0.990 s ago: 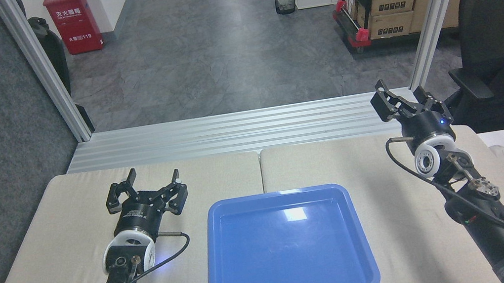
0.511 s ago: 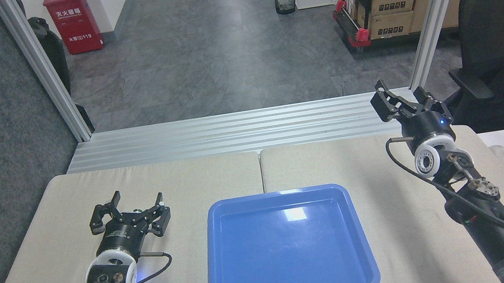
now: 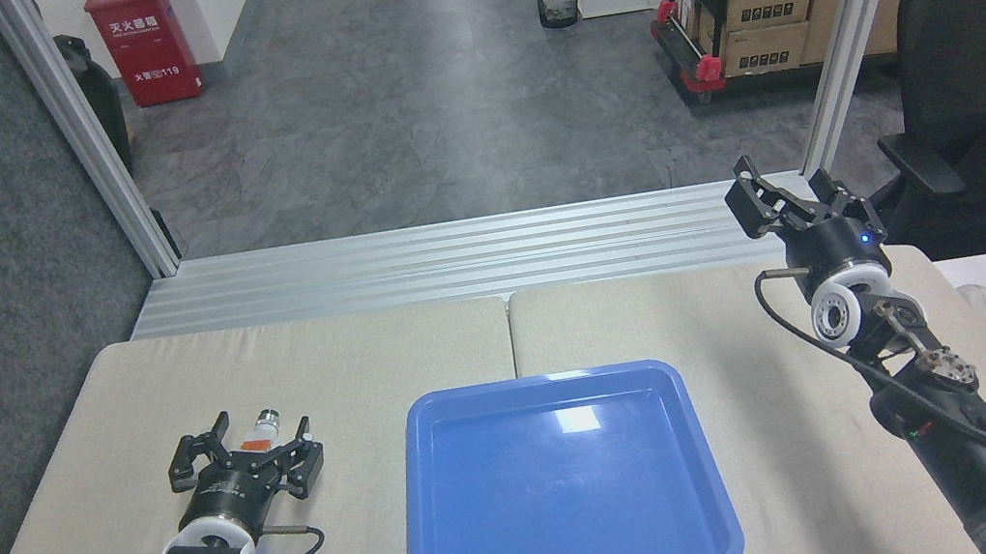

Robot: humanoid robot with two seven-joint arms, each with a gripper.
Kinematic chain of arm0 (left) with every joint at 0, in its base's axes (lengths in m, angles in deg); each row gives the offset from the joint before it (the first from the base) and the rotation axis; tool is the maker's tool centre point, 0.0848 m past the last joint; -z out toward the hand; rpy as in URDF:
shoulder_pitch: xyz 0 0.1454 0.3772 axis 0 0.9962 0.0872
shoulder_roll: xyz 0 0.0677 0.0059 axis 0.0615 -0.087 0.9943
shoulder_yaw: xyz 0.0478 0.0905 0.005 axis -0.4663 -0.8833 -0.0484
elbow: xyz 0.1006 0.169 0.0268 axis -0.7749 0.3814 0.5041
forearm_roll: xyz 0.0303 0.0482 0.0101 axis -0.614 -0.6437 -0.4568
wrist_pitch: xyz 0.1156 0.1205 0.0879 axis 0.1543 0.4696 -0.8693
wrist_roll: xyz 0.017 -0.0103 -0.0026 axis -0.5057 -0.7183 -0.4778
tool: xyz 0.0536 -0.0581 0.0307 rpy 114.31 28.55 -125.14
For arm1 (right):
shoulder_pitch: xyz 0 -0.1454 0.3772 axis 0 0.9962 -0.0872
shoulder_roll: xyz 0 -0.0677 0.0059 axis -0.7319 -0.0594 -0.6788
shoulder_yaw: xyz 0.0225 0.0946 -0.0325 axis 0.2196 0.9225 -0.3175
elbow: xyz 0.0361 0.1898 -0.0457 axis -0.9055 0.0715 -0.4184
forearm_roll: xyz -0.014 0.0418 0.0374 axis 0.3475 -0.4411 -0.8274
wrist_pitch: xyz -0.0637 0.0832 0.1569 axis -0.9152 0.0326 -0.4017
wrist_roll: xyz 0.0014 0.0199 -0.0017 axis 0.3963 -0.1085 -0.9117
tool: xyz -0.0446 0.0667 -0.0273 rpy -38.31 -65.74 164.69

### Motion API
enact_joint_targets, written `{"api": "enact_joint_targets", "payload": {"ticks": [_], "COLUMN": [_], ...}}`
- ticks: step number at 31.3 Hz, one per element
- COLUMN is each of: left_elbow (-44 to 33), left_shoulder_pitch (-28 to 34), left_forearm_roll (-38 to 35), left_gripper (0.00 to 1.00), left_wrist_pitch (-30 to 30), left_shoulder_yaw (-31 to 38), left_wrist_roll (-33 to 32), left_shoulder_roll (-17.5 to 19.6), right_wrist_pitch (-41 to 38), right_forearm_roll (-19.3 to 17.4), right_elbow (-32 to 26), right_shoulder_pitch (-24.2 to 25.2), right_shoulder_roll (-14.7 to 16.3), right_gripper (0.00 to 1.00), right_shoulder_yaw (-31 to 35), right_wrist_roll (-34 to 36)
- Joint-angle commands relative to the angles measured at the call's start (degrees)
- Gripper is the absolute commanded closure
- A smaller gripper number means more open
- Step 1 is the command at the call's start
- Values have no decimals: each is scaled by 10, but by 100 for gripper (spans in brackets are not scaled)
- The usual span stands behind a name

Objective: Pick up switch part and place in tray
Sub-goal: 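Lower the left gripper onto the small white-and-orange switch part, then close the left gripper around the switch part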

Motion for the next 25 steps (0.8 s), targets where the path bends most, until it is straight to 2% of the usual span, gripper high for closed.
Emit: {"api": "enact_joint_targets", "payload": {"ticks": [1, 14, 25], "left_elbow": [70, 87, 87], "left_shoulder_pitch": [-3, -18, -19], "left_forearm_roll": [2, 5, 40], "left_gripper": [0, 0, 0], "left_wrist_pitch": [3, 28, 44], "left_shoulder_yaw": [-10, -9, -9], "left_wrist_roll": [-1, -5, -9], "left_shoulder_roll": [12, 12, 14], "right_wrist_pitch": [0, 0, 0], "right_forearm_roll": [0, 0, 0], "right_elbow": [0, 0, 0], "right_shoulder_pitch": [1, 0, 0], "right_shoulder_roll": [0, 0, 0], "right_gripper": [1, 1, 1], "right_shoulder_yaw": [0, 0, 0], "right_wrist_roll": [0, 0, 0]}}
